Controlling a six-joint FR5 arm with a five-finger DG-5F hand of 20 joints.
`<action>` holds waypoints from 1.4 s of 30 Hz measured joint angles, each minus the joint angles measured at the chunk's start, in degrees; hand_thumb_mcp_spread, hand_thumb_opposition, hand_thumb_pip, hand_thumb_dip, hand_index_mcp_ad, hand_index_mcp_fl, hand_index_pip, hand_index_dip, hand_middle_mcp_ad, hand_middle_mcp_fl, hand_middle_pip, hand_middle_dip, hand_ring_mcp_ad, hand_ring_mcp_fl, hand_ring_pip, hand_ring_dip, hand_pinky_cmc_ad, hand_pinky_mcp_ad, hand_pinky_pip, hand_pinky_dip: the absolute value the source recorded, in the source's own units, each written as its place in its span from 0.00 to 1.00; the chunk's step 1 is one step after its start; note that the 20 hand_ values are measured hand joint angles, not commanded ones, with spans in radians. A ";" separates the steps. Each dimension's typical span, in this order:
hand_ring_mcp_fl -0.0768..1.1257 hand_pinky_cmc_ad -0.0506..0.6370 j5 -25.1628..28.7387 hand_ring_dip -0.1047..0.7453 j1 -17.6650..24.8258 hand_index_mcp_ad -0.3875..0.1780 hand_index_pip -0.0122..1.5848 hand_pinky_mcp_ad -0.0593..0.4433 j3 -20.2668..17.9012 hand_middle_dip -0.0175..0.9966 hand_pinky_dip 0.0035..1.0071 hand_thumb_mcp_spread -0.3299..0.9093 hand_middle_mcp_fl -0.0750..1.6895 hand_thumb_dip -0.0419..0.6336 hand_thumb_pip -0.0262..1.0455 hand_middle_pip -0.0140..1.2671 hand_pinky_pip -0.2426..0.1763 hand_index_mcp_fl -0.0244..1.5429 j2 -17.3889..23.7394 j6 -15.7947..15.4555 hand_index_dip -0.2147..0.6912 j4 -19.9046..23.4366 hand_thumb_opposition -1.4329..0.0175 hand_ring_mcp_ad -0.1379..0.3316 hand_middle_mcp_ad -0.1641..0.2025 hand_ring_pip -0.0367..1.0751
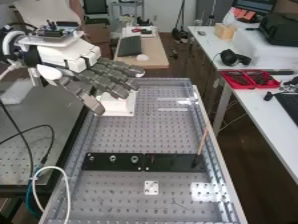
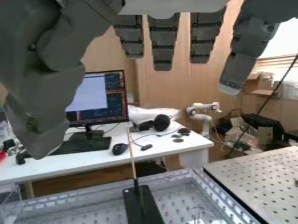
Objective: Grab the larger nut and place it in the white container
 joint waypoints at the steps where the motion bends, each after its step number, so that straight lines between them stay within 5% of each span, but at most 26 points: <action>1: 0.06 0.65 0.07 0.31 -0.19 0.66 0.07 0.83 -0.41 0.24 0.76 0.45 0.08 0.20 0.52 0.12 0.32 0.05 -0.08 -0.01 0.16 0.34 0.45 0.70 0.68 0.12; 10: 0.06 0.65 -0.87 0.31 -2.77 0.64 0.14 0.83 -6.06 0.24 0.76 0.45 0.10 0.22 0.62 0.12 0.32 0.05 -1.80 -0.88 0.10 8.69 0.42 0.70 0.68 0.12; 26: 0.06 0.65 -5.17 0.31 -7.83 0.50 0.67 0.83 -11.01 0.24 0.73 0.49 0.06 0.27 0.68 0.12 0.32 0.05 -12.31 0.63 0.10 21.44 0.39 0.70 0.68 0.14; 42: 0.06 0.64 -3.99 0.31 -7.46 0.45 0.95 0.81 -11.16 0.24 0.70 0.52 0.04 0.30 0.67 0.12 0.32 0.03 -22.02 4.23 0.21 30.29 0.39 0.70 0.68 0.13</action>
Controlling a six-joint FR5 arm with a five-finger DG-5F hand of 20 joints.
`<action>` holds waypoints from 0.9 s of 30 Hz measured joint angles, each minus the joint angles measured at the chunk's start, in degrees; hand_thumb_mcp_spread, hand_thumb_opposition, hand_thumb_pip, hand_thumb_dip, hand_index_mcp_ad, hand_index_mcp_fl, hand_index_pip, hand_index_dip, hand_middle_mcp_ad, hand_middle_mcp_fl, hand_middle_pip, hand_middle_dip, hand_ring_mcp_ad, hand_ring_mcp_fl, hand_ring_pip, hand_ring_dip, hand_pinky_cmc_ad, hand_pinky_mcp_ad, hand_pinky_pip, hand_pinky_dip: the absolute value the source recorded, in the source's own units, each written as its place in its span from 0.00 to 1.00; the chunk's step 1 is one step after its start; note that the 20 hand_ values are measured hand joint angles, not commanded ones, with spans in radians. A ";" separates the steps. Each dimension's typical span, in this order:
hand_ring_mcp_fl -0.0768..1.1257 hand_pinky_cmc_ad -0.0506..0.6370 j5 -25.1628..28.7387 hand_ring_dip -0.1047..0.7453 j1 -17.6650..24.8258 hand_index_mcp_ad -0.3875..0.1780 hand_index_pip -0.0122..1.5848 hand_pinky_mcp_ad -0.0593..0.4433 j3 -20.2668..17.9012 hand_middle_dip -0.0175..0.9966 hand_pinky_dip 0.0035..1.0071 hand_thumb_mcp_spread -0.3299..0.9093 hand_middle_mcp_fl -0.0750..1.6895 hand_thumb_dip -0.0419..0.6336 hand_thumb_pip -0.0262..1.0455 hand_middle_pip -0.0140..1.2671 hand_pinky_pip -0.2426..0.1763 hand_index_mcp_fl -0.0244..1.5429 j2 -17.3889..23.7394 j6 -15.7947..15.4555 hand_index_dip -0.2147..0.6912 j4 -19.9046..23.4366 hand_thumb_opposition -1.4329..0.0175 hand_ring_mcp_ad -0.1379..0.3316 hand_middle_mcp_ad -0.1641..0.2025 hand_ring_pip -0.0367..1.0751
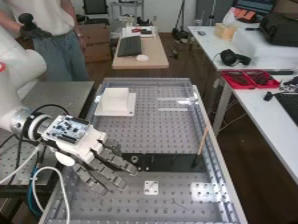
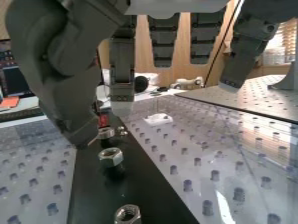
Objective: Grab the larger nut and place it in the white container
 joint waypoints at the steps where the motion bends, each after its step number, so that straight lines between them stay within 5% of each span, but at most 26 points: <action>1: 0.06 0.64 0.03 0.31 0.00 0.45 0.96 0.81 0.09 0.24 0.70 0.52 0.04 0.30 0.67 0.12 0.32 0.03 -0.23 -0.02 0.23 0.21 0.39 0.70 0.68 0.13; 16: 0.06 0.64 -1.12 0.30 -0.20 0.44 0.98 0.80 -1.75 0.24 0.70 0.53 0.04 0.32 0.70 0.12 0.32 0.03 -1.95 -3.21 0.39 6.22 0.39 0.70 0.69 0.17; 27: 0.06 0.63 -1.18 0.30 0.28 0.45 0.98 0.80 -3.23 0.24 0.71 0.53 0.05 0.33 0.74 0.12 0.33 0.03 -2.93 -4.73 0.42 10.08 0.39 0.70 0.69 0.19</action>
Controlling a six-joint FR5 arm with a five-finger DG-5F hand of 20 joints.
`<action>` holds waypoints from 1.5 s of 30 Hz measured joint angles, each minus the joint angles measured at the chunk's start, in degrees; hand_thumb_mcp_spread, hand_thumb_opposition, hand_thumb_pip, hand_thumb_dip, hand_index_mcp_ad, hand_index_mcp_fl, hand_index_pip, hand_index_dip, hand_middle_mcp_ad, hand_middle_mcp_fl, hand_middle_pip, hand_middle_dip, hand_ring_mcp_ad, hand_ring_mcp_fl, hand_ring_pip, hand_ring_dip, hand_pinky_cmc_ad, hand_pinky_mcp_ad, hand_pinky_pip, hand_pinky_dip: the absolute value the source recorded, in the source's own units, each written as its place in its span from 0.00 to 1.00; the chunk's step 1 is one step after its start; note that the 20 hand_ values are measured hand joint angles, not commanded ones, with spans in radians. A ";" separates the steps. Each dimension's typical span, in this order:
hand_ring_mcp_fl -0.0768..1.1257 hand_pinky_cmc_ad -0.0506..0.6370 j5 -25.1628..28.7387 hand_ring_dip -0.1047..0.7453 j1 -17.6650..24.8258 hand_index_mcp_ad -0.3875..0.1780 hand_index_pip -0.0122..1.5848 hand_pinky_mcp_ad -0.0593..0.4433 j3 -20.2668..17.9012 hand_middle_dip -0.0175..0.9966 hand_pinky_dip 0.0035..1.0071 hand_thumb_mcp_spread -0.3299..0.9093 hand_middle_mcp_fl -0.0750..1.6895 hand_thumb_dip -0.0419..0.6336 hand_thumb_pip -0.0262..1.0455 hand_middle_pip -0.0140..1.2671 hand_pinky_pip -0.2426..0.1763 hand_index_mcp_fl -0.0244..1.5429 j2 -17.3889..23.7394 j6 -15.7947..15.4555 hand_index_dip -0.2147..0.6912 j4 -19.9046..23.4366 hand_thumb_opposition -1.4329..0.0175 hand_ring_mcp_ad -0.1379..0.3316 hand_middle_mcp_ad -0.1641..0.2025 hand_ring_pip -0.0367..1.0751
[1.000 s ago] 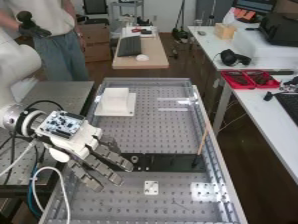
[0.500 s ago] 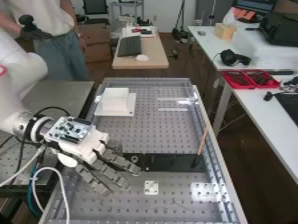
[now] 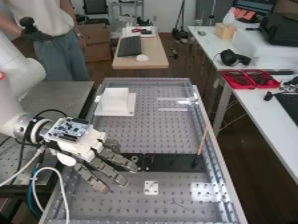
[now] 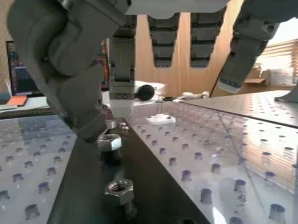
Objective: Grab the larger nut and place it in the white container
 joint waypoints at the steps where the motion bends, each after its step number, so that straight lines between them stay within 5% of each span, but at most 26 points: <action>1: 0.06 0.63 -0.02 0.30 0.00 0.44 0.98 0.81 0.00 0.23 0.71 0.53 0.04 0.33 0.74 0.12 0.33 0.03 -0.08 -0.12 0.42 -0.02 0.39 0.71 0.69 0.20; 16: 0.07 0.62 -2.97 0.28 -1.20 0.45 0.99 0.77 1.28 0.23 0.73 0.53 0.04 0.32 0.74 0.12 0.33 0.03 -0.89 -2.06 0.43 -1.26 0.39 0.67 0.68 0.20; 33: 0.06 0.63 -12.63 0.28 -4.79 0.43 0.99 0.77 4.06 0.22 0.73 0.53 0.04 0.32 0.74 0.12 0.33 0.03 -0.85 -7.56 0.43 -6.47 0.39 0.67 0.66 0.21; 45: 0.06 0.63 -14.61 0.28 -6.57 0.43 0.98 0.77 5.01 0.22 0.73 0.53 0.04 0.33 0.74 0.12 0.33 0.03 -2.02 -7.36 0.42 -6.43 0.39 0.64 0.66 0.22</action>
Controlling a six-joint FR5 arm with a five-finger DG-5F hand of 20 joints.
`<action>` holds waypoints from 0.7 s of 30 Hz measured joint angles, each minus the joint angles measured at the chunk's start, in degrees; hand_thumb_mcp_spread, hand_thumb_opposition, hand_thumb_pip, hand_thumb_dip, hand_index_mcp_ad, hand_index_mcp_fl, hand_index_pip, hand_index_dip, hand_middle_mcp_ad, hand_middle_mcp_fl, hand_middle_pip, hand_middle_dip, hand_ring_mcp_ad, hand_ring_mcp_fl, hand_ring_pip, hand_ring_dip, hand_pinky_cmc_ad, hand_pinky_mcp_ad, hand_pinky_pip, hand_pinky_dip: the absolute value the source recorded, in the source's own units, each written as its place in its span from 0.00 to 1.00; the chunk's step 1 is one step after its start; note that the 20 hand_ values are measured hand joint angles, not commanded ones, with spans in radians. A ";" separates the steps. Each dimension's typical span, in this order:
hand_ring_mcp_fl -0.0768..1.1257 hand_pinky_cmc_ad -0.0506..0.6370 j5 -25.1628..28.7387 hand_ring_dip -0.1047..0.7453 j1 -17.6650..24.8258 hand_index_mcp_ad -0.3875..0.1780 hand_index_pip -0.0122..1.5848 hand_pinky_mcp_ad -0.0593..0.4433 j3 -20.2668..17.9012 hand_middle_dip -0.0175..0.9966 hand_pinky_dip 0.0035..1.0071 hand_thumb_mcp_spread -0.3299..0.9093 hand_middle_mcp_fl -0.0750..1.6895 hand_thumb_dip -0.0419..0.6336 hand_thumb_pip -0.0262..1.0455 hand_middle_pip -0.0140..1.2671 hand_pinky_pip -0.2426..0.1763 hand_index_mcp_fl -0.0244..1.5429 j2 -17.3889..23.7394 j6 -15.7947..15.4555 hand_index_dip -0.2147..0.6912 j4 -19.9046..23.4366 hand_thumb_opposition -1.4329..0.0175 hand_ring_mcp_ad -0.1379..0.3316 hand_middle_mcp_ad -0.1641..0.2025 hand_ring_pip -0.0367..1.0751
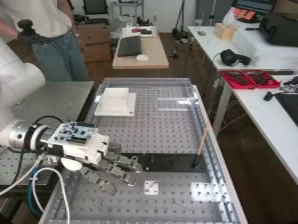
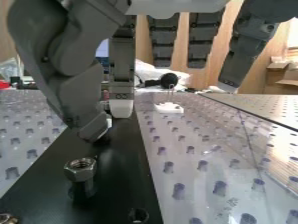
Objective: Grab the larger nut and place it in the white container
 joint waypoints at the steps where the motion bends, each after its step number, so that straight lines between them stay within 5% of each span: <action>1: 0.06 0.63 -0.03 0.28 -0.05 0.43 0.98 0.77 0.00 0.21 0.73 0.53 0.04 0.32 0.74 0.12 0.33 0.03 -0.06 0.08 0.42 0.08 0.39 0.64 0.66 0.22; 21: 0.06 0.60 -0.67 0.27 -0.08 0.44 0.98 0.77 0.33 0.21 0.73 0.53 0.04 0.32 0.75 0.12 0.33 0.03 -1.10 1.27 0.40 0.93 0.39 0.64 0.67 0.22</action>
